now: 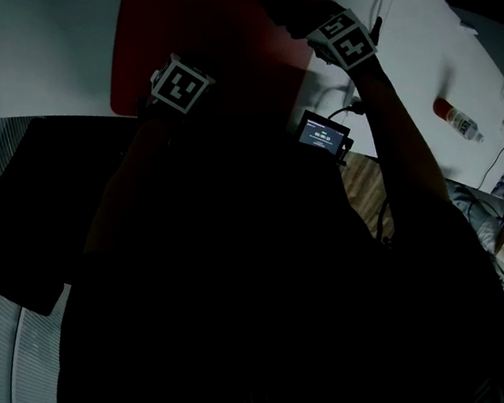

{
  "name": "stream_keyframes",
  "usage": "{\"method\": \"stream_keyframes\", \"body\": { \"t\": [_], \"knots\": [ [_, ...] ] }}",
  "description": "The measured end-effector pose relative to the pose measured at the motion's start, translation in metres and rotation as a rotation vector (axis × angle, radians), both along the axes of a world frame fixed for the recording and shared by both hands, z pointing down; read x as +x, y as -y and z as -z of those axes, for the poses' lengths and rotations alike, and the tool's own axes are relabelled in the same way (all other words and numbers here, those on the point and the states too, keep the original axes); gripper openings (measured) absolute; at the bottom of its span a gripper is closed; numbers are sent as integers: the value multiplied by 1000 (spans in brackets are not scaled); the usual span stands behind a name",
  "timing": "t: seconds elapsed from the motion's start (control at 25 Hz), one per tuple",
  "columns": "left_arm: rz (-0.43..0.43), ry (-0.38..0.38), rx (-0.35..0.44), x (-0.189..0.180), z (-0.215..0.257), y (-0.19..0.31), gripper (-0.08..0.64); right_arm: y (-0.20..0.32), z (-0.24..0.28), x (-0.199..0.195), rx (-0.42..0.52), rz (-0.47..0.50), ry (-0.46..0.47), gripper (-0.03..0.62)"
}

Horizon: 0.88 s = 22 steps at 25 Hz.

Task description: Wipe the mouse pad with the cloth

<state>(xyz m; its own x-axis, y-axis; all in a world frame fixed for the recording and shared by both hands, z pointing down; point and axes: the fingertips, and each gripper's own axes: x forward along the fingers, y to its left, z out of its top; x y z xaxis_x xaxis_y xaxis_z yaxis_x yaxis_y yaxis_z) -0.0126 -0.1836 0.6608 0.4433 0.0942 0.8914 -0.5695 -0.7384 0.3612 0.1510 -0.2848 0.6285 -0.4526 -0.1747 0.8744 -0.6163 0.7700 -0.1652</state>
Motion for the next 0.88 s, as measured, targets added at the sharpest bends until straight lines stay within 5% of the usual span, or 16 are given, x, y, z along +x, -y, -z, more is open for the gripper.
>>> {"method": "stream_keyframes", "body": {
  "t": [0.36, 0.68, 0.88],
  "knots": [
    [-1, 0, -3, -2, -1, 0, 6, 5, -16, -1, 120, 185, -164, 78],
    [14, 3, -5, -3, -3, -1, 6, -8, -20, -11, 96, 137, -132, 77],
    [22, 17, -11, -6, -4, -1, 6, -76, -20, -59, 85, 315, -100, 75]
  ]
}}
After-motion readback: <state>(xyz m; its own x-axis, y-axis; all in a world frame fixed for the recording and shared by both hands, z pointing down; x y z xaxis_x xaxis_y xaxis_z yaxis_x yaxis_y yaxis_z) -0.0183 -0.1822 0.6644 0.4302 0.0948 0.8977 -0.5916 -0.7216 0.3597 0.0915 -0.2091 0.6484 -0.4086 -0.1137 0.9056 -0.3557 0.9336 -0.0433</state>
